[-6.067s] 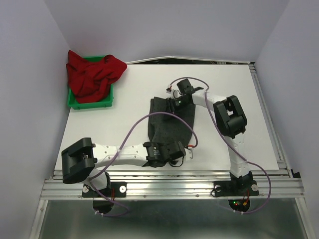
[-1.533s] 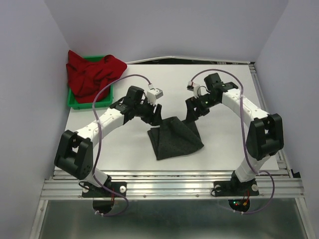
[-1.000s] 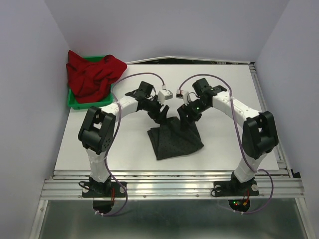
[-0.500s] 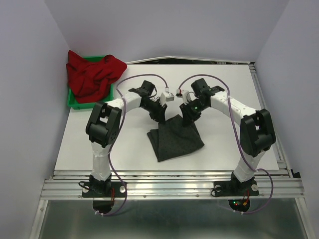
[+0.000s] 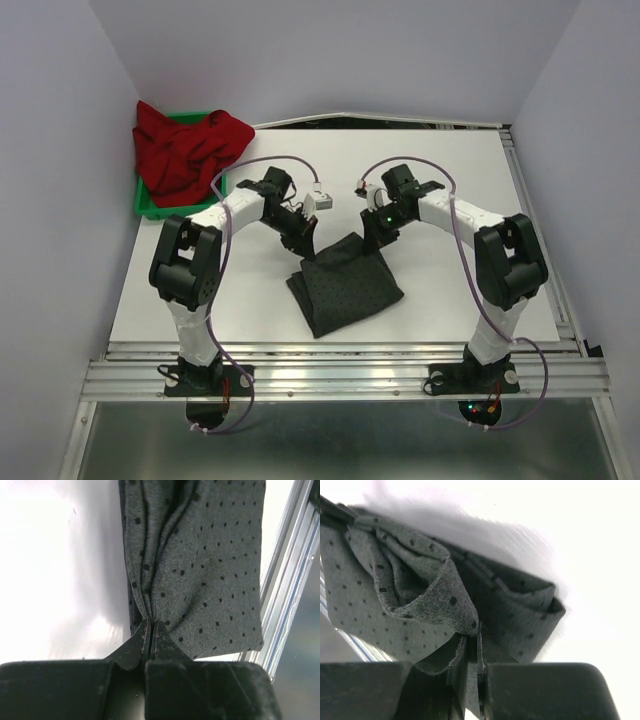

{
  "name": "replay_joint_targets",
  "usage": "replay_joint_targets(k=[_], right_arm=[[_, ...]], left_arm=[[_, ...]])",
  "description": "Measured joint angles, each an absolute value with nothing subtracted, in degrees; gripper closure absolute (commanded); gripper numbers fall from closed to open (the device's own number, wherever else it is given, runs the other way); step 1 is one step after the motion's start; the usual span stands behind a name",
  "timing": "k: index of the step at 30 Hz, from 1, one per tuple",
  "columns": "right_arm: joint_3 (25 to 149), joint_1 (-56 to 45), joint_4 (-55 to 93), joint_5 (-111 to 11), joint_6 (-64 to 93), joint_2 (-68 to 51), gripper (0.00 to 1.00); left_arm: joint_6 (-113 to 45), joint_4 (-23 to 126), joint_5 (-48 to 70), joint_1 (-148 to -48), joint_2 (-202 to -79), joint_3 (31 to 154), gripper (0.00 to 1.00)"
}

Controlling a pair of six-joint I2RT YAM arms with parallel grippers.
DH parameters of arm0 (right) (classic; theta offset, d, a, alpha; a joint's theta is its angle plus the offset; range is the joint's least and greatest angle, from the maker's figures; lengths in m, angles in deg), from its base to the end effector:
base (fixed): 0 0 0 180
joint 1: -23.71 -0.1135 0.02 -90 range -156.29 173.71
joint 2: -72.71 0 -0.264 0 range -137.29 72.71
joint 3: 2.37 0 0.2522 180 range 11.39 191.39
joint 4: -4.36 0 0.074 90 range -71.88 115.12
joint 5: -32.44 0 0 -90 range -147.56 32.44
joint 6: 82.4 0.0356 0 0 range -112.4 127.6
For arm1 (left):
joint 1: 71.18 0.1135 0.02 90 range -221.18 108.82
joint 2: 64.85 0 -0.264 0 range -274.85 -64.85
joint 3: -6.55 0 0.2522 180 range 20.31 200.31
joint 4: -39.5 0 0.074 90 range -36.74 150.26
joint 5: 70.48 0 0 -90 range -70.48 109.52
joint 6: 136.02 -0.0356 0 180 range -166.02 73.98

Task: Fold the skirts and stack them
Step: Fold the skirt

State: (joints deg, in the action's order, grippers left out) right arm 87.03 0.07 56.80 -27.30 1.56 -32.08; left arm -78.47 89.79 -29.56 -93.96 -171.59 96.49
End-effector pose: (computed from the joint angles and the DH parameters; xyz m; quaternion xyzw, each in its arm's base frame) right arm 0.3318 0.1648 0.2048 -0.2911 0.9029 0.2815 0.1442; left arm 0.3357 -0.1701 0.2038 0.4863 0.7518 -0.3904 0.2143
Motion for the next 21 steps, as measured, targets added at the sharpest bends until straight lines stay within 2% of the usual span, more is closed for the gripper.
replay_joint_targets(k=[9, 10, 11, 12, 15, 16, 17, 18, 19, 21], right_arm=[[86.92, -0.46, 52.21, -26.08, 6.41, -41.76, 0.99], [86.92, -0.48, 51.95, -26.16, 6.74, -41.76, 0.99], [86.92, -0.5, 51.79, -26.16, 7.07, -41.76, 0.99], [86.92, -0.5, 51.66, -26.27, 7.44, -41.76, 0.99], [86.92, -0.5, 50.7, -27.06, 8.73, -41.76, 0.99], [86.92, -0.5, 50.37, -27.65, 9.47, -41.74, 0.95], [86.92, -0.5, 50.24, -28.09, 10.1, -41.7, 0.87], [86.92, -0.48, 50.07, -28.81, 10.74, -41.56, 0.62], [86.92, -0.43, 50.0, -29.2, 11.15, -41.48, 0.48], [86.83, -0.28, 50.02, -29.03, 12.64, -40.71, 0.28]], left_arm=[[-74.84, 83.58, -24.91, -93.96, -171.92, 87.62, 1.0], [-74.03, 82.78, -23.97, -93.94, -171.98, 87.44, 0.98], [-73.42, 82.14, -23.03, -93.96, -172.11, 87.44, 0.95], [-72.74, 81.6, -22.04, -93.94, -172.2, 87.53, 0.84], [-71.36, 80.96, -18.96, -93.94, -172.75, 89.21, 0.64], [-71.01, 81.18, -16.86, -93.94, -173.01, 90.66, 0.56], [-70.88, 81.73, -15.0, -93.85, -173.34, 92.62, 0.53], [-70.77, 81.95, -13.8, -93.79, -173.49, 93.93, 0.51], [-70.9, 82.25, -12.25, -93.57, -173.49, 95.9, 0.51], [-71.01, 82.03, -9.72, -92.83, -172.92, 99.73, 0.49]])
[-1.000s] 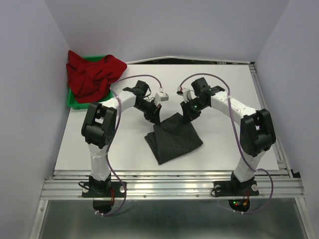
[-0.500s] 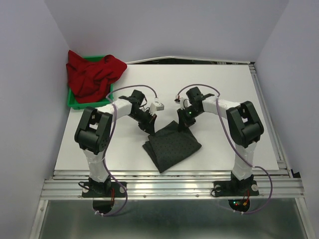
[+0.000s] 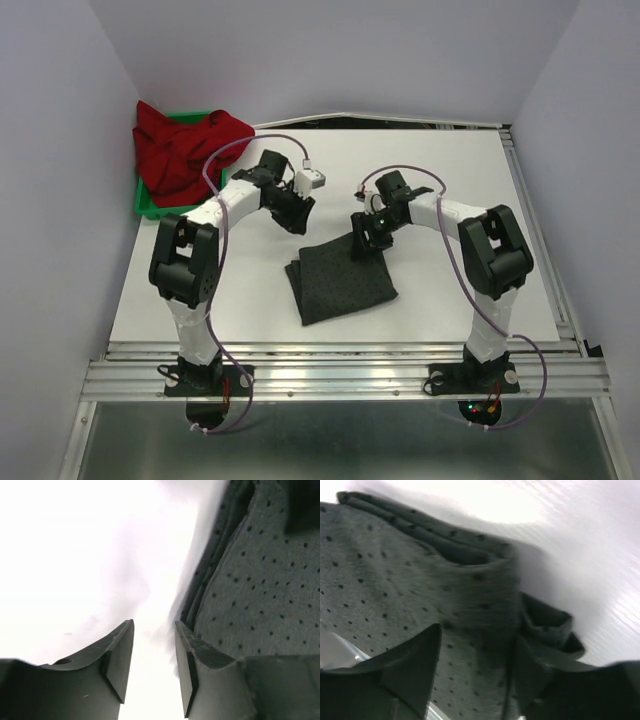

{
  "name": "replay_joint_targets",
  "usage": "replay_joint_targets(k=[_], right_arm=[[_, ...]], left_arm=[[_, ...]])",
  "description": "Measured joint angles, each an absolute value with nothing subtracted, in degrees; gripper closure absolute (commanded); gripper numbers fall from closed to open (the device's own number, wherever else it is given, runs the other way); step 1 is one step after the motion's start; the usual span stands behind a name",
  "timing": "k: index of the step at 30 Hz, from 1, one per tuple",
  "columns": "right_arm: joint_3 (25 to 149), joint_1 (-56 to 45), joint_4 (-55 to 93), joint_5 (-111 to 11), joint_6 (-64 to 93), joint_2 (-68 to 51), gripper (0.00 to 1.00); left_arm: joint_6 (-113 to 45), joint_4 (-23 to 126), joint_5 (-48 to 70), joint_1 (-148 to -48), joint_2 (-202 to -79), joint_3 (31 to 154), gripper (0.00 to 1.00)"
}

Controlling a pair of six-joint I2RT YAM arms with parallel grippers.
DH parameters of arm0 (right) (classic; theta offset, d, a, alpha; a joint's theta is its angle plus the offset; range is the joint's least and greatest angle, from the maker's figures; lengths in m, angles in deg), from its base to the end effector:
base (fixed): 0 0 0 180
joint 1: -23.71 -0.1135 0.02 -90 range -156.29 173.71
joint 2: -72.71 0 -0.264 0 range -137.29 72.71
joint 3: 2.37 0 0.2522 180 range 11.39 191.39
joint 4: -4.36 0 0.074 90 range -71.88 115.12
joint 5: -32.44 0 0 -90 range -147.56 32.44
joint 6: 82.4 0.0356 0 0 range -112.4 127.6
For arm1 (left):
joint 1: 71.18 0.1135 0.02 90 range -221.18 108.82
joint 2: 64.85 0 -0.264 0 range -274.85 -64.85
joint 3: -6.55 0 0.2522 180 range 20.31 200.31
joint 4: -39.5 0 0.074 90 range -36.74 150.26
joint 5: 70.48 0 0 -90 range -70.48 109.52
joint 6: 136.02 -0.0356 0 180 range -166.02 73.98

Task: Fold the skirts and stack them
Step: Fold the skirt, then neatly place the folded skirt to the corner

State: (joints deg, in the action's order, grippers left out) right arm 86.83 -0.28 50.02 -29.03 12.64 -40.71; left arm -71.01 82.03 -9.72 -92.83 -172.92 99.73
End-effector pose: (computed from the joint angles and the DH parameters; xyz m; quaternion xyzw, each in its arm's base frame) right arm 0.3504 0.1746 0.1534 -0.1995 0.9342 0.2773 0.1031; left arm 0.3674 -0.1645 0.2111 0.4327 0.8249 -0.2343 0.2784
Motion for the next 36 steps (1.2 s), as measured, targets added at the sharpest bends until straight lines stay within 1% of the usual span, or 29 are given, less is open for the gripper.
replay_joint_targets(k=[2, 4, 6, 9, 13, 17, 22, 25, 27, 29, 32, 36], right_arm=[[86.0, -0.35, 49.76, -29.75, 12.7, -38.53, 0.09], [85.34, -0.17, 50.13, -30.95, 12.53, -36.36, 0.04], [85.34, 0.0, 50.79, -32.85, 12.29, -34.18, 0.04], [85.87, 0.42, 52.19, -33.86, 11.44, -30.31, 0.05], [87.57, 0.72, 53.15, -32.98, 10.56, -24.73, 0.11], [88.67, 0.77, 53.32, -27.87, 9.86, -21.02, 0.16], [84.6, 0.77, 53.85, -19.54, 8.14, -22.44, 0.17], [80.69, 0.94, 54.53, -17.05, 6.56, -26.99, 0.17], [77.89, 1.53, 55.73, -16.5, 5.45, -31.88, 0.17], [77.54, 3.35, 56.67, -14.19, 5.47, -34.33, 0.18], [77.56, 6.04, 57.39, -13.2, 5.43, -34.77, 0.18], [78.18, 7.46, 58.22, -13.9, 5.51, -35.12, 0.18]], left_arm=[[-70.99, 81.22, -8.97, -92.3, -170.96, 101.19, 0.47], [-70.69, 81.4, -9.63, -91.65, -167.24, 101.17, 0.47], [-69.31, 80.57, -11.29, -91.39, -162.21, 100.12, 0.46], [-65.88, 78.69, -16.8, -91.47, -153.8, 96.73, 0.47], [-60.02, 74.97, -25.82, -91.78, -149.03, 90.0, 0.48], [-55.89, 72.63, -31.44, -93.02, -153.58, 84.3, 0.5], [-53.42, 71.28, -35.68, -94.97, -162.15, 83.2, 0.51], [-53.94, 71.04, -36.42, -95.52, -166.3, 83.47, 0.54], [-54.53, 71.43, -35.24, -95.69, -171.63, 83.84, 0.55], [-54.49, 72.15, -34.68, -95.32, -175.31, 83.86, 0.55], [-54.14, 73.73, -35.75, -94.25, -176.57, 84.89, 0.55], [-54.47, 75.13, -33.82, -94.42, -176.46, 86.37, 0.51]])
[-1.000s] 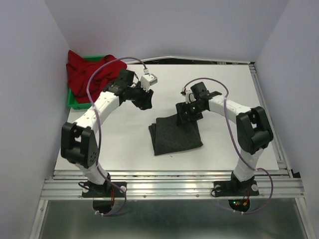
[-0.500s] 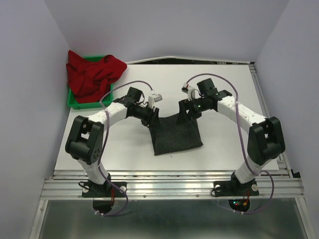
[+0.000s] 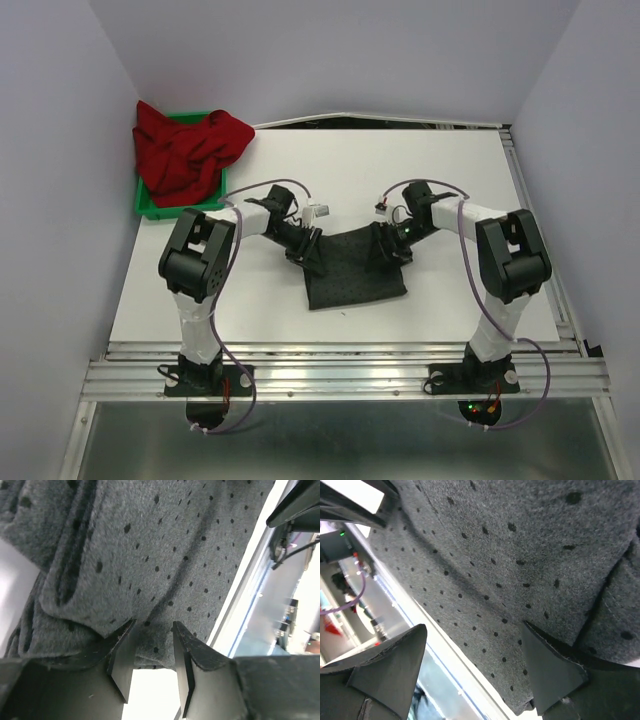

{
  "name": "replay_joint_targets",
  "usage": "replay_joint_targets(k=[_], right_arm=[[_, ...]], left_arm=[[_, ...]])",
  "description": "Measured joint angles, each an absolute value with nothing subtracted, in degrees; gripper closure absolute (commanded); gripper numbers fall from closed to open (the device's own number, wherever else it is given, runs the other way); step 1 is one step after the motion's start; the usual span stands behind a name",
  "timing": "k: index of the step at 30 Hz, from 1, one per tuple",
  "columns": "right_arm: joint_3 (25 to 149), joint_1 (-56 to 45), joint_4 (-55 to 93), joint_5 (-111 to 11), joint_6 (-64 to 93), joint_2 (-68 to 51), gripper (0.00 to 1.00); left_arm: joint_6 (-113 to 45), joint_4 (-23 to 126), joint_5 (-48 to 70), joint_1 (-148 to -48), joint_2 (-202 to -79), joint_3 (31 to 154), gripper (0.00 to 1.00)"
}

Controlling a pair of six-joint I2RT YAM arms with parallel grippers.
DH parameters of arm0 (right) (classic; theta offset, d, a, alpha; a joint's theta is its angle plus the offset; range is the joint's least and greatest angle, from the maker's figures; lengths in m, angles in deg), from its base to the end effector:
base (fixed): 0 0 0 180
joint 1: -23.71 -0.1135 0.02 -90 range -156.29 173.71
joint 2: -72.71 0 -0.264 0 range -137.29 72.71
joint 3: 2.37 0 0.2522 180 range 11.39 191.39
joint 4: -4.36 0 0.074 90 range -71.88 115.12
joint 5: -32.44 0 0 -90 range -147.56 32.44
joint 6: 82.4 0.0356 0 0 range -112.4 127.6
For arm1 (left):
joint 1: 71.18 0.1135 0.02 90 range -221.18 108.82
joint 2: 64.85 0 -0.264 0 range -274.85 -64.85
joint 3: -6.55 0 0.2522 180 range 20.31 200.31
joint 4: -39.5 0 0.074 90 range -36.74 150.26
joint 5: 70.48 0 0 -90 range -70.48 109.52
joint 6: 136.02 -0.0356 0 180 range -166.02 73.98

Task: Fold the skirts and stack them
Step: Neatly place the folded skirt to the corner

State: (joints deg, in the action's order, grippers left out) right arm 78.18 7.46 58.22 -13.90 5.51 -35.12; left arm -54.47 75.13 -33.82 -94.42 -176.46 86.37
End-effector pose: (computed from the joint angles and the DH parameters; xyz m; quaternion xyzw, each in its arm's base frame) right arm 0.3199 0.1188 0.1507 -0.1758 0.9091 0.3768 0.0255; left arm 0.3270 -0.1715 0.1381 0.3238 0.8190 -0.4590 0.1168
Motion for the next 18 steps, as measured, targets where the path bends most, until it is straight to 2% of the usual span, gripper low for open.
replay_joint_targets(k=[6, 7, 9, 16, 18], right_arm=[[79.68, 7.59, 58.37, -21.79, 5.32, -33.0, 0.16], [79.9, 7.63, 58.5, -24.61, 5.05, -31.31, 0.15], [80.54, 7.87, 58.57, -27.67, 4.95, -29.28, 0.15], [83.27, 5.12, 57.89, -39.85, 5.45, -19.47, 0.14], [83.27, 2.73, 57.85, -42.34, 5.43, -18.37, 0.14]], left_arm=[[-59.45, 78.56, -24.56, -94.18, -171.11, 90.61, 0.36], [-60.0, 78.65, -22.83, -94.01, -168.79, 90.94, 0.22], [-60.85, 77.9, -17.04, -93.79, -160.16, 91.07, 0.01], [-58.1, 70.41, -1.87, -93.44, -131.94, 90.85, 0.02], [-57.48, 69.79, 0.95, -93.4, -129.19, 90.28, 0.02]])
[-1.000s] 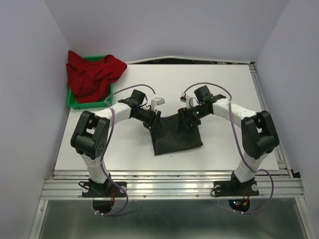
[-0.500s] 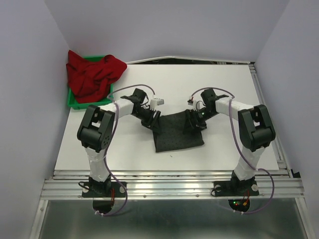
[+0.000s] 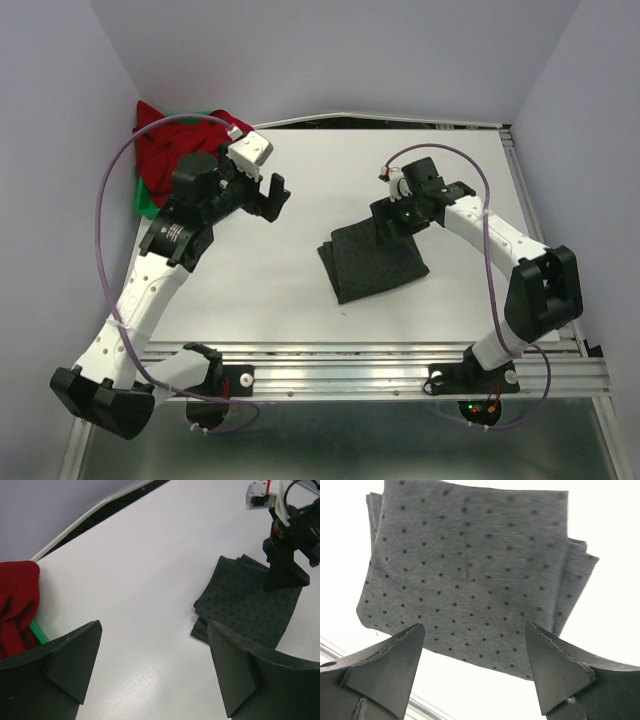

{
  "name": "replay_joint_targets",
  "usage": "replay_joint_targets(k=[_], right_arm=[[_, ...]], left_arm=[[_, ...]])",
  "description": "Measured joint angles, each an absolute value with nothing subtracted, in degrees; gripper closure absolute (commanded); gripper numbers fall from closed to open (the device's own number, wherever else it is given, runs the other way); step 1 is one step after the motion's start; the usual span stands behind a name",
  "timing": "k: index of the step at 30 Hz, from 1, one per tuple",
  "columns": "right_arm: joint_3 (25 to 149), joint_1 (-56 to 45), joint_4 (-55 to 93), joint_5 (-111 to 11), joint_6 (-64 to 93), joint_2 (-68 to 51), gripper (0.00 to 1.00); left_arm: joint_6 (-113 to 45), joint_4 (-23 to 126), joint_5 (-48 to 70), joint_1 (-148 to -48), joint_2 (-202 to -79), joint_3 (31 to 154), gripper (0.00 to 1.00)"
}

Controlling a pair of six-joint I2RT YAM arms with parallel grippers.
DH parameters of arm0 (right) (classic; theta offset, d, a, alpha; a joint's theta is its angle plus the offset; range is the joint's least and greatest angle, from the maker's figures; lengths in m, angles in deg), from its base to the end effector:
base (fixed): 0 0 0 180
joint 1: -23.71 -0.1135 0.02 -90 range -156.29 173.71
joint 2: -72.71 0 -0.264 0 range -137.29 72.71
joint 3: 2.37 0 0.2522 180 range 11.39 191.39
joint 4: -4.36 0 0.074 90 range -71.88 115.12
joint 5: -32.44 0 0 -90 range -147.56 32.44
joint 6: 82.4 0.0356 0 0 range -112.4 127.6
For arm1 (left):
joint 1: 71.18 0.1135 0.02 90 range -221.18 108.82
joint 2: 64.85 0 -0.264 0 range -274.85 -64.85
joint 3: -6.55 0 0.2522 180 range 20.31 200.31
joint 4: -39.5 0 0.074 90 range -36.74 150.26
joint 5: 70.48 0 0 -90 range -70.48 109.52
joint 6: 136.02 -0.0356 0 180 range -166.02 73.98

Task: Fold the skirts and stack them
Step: Neatly place the folded skirt to the corner

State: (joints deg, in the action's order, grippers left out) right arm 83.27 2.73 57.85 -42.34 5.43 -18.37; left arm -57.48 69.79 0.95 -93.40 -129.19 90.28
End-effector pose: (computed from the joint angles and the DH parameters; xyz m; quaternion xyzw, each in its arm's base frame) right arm 0.3066 0.1276 0.2607 -0.2264 0.9284 0.1693 0.2410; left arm 0.2266 -0.1048 0.4148 0.3188 0.6986 -0.1828 0.6140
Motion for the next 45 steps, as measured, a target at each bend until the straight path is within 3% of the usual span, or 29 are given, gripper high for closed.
replay_joint_targets(k=[9, 15, 22, 26, 30, 35, 39, 45], right_arm=[[81.91, -2.99, 58.02, -53.29, 2.43, -21.67, 0.1], [84.19, 2.43, 59.9, -57.55, 1.51, -21.72, 0.12], [84.29, 10.32, 62.9, -58.18, -0.96, -20.28, 0.24], [83.88, 9.64, 65.59, -54.21, -0.15, -16.8, 0.24], [83.49, 1.34, 64.69, -51.82, 2.15, -16.63, 0.24], [83.16, -8.48, 60.93, -50.93, 3.87, -24.98, 0.25], [82.87, -9.64, 58.09, -52.83, 4.95, -33.13, 0.25], [81.1, -7.49, 54.55, -57.13, 4.66, -32.93, 0.25]], left_arm=[[-55.39, 75.83, 5.04, -93.64, -133.52, 84.54, 0.01], [-43.32, 75.72, 14.26, -105.96, -140.84, 84.27, 0.01], [-31.61, 77.68, 24.32, -117.53, -164.92, 103.49, 0.02], [-29.35, 79.08, 23.22, -116.87, -170.45, 108.6, 0.02], [-28.57, 79.74, 22.81, -109.74, -169.69, 109.23, 0.02], [-28.68, 79.56, 25.5, -100.67, -162.69, 106.31, 0.02], [-29.44, 79.43, 27.4, -98.07, -154.02, 102.46, 0.02], [-31.91, 78.34, 28.6, -96.7, -145.08, 97.67, 0.02]])
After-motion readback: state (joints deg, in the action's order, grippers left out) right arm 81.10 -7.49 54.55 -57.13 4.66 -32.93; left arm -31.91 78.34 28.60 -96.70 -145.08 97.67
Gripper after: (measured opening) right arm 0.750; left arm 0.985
